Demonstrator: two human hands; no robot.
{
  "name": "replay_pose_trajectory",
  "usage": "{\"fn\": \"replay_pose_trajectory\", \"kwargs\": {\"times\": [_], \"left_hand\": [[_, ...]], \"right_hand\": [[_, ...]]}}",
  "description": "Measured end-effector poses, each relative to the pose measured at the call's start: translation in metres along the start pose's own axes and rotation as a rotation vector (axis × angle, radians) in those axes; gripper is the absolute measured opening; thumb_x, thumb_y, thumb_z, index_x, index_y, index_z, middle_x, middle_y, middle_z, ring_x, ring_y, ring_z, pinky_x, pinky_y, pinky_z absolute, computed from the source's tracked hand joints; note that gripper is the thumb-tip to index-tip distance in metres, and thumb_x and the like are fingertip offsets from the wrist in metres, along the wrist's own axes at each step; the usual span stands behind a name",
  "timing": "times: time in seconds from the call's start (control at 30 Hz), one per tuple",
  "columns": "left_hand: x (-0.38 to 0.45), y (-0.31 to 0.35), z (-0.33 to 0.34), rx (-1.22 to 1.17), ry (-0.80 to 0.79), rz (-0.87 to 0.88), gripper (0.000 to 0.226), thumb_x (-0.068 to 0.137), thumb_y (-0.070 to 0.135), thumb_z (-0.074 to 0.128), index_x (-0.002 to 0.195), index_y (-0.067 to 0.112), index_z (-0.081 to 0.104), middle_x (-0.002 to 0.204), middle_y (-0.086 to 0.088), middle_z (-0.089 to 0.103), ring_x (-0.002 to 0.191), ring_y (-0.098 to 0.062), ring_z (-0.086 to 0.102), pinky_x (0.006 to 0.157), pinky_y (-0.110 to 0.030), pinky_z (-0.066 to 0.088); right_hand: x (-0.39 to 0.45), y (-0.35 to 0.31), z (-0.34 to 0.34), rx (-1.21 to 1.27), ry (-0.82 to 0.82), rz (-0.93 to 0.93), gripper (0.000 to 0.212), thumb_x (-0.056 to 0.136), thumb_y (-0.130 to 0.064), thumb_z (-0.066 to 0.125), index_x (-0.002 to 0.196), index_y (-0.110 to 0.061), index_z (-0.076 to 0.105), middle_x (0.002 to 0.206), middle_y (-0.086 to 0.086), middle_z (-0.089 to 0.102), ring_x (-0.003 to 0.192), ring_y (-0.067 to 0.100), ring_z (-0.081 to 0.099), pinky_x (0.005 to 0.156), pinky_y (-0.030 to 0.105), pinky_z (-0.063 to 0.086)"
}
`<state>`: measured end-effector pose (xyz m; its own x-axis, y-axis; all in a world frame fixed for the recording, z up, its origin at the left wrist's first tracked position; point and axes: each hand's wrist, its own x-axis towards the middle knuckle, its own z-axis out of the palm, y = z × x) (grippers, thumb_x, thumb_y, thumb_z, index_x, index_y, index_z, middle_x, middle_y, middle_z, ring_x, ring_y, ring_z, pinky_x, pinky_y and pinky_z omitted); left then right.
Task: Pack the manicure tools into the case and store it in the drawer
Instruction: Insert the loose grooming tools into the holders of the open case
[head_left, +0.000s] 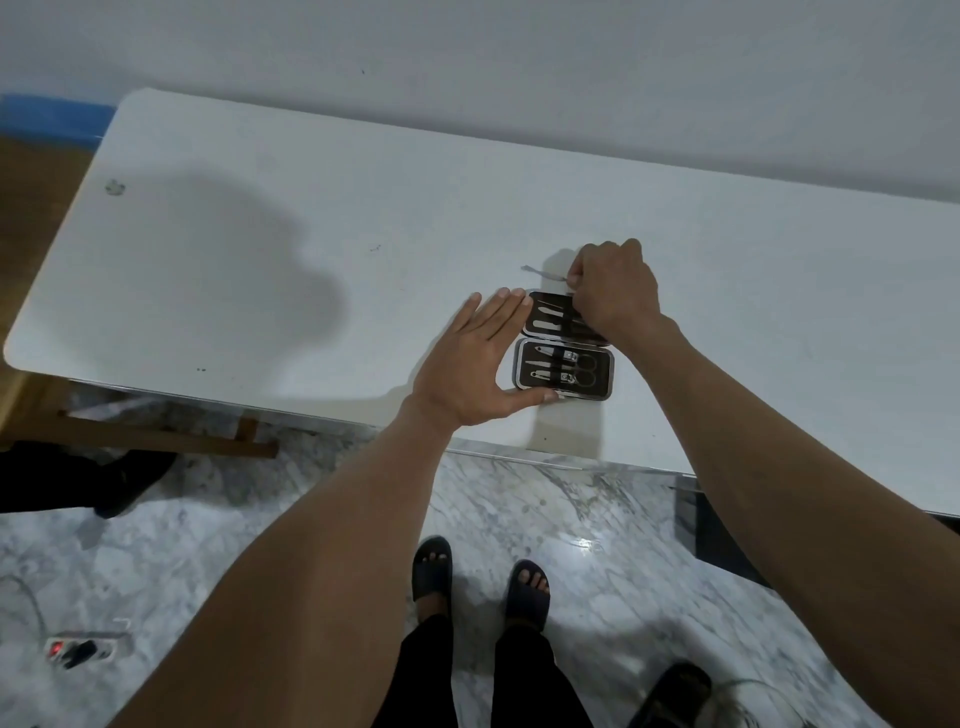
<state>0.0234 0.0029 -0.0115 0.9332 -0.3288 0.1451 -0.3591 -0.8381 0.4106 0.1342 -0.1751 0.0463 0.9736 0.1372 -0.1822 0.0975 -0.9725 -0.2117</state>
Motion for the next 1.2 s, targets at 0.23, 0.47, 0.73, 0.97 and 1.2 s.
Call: {"fn": "replay_pose_trajectory", "kwargs": {"times": [0.23, 0.47, 0.73, 0.97, 1.2], "left_hand": [[0.001, 0.000, 0.000, 0.014, -0.015, -0.004, 0.114, 0.083, 0.086, 0.050, 0.161, 0.005, 0.029, 0.169, -0.007, 0.029, 0.159, -0.018, 0.020, 0.130, -0.047, 0.016], [0.001, -0.001, -0.001, 0.008, -0.021, -0.009, 0.116, 0.082, 0.087, 0.049, 0.161, 0.005, 0.029, 0.169, -0.008, 0.029, 0.159, -0.019, 0.020, 0.130, -0.048, 0.016], [0.001, 0.000, -0.001, 0.019, -0.026, -0.008, 0.116, 0.082, 0.088, 0.048, 0.161, 0.006, 0.028, 0.169, -0.008, 0.029, 0.159, -0.019, 0.020, 0.130, -0.048, 0.017], [0.001, -0.001, -0.002, 0.020, -0.026, 0.000, 0.116, 0.082, 0.088, 0.048, 0.161, 0.005, 0.029, 0.169, -0.007, 0.028, 0.159, -0.019, 0.020, 0.130, -0.047, 0.017], [0.002, -0.001, -0.004, 0.008, -0.049, -0.011, 0.119, 0.080, 0.092, 0.044, 0.162, 0.007, 0.026, 0.170, -0.006, 0.026, 0.159, -0.018, 0.018, 0.131, -0.046, 0.013]], "right_hand": [[0.001, 0.005, -0.006, 0.035, 0.014, -0.029, 0.020, 0.093, -0.008, 0.049, 0.104, -0.011, 0.066, 0.106, 0.011, 0.065, 0.114, 0.032, 0.048, 0.081, 0.041, 0.047], [-0.006, 0.014, -0.004, 0.213, 0.089, -0.007, 0.015, 0.089, -0.019, 0.067, 0.101, -0.017, 0.075, 0.100, 0.006, 0.072, 0.112, 0.029, 0.055, 0.085, 0.041, 0.053], [-0.004, 0.011, -0.003, 0.133, 0.037, -0.015, 0.016, 0.091, -0.010, 0.055, 0.093, -0.014, 0.070, 0.096, 0.009, 0.068, 0.111, 0.031, 0.051, 0.081, 0.040, 0.050], [-0.001, 0.017, -0.015, 0.337, 0.027, 0.051, 0.012, 0.091, -0.008, 0.058, 0.096, -0.011, 0.068, 0.103, 0.007, 0.070, 0.097, 0.024, 0.062, 0.088, 0.038, 0.053], [-0.031, 0.035, -0.030, 0.542, 0.102, 0.138, 0.014, 0.090, -0.010, 0.062, 0.095, -0.012, 0.075, 0.088, -0.001, 0.068, 0.083, 0.011, 0.060, 0.076, 0.020, 0.044]]}}
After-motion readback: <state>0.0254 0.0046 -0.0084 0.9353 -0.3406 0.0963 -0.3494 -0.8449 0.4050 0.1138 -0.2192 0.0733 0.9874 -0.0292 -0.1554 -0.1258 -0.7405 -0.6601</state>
